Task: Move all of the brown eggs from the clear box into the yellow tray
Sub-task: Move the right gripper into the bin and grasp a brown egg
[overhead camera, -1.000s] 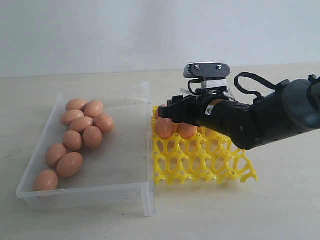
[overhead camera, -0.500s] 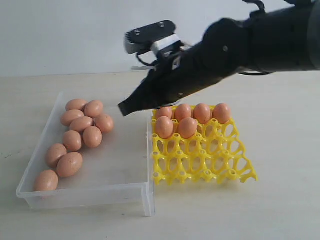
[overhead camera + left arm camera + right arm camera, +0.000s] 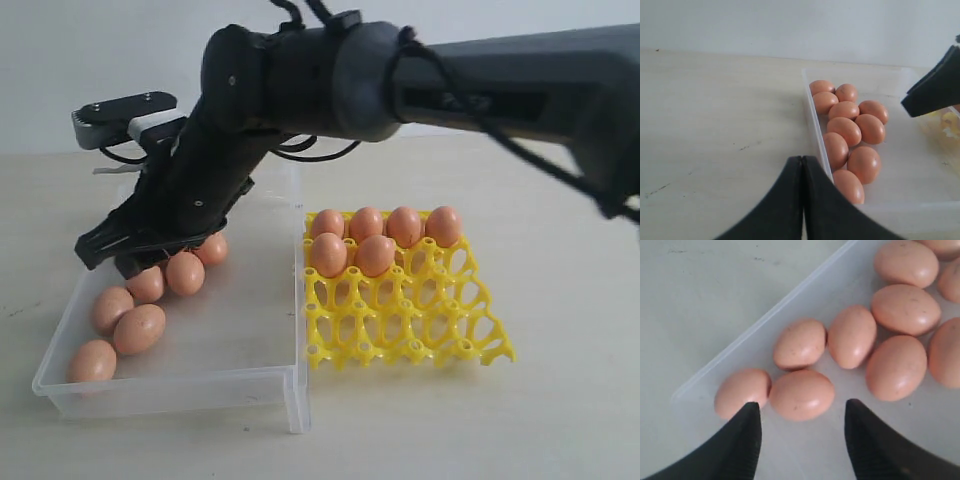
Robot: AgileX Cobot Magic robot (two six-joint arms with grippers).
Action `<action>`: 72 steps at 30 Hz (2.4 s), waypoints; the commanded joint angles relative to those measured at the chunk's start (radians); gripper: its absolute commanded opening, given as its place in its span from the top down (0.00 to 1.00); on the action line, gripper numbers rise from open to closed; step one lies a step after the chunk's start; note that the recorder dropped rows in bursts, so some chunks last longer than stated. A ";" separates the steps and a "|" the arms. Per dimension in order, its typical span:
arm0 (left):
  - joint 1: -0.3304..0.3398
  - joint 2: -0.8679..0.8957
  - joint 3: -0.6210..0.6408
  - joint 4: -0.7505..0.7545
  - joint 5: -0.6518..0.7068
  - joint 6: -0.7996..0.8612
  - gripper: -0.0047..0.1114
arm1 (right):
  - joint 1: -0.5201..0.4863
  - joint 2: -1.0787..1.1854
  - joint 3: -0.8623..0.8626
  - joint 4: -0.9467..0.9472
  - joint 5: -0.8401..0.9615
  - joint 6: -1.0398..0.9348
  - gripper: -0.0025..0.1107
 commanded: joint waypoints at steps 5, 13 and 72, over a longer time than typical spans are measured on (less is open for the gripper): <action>0.001 -0.006 -0.004 -0.002 -0.006 0.002 0.96 | -0.013 0.250 -0.371 -0.096 0.191 0.143 0.52; 0.001 -0.006 -0.004 -0.002 -0.006 0.002 0.96 | -0.029 0.396 -0.600 -0.186 0.239 0.269 0.52; 0.001 -0.006 -0.004 -0.002 -0.004 0.003 0.96 | 0.001 -0.241 0.363 -0.211 -0.490 0.090 0.98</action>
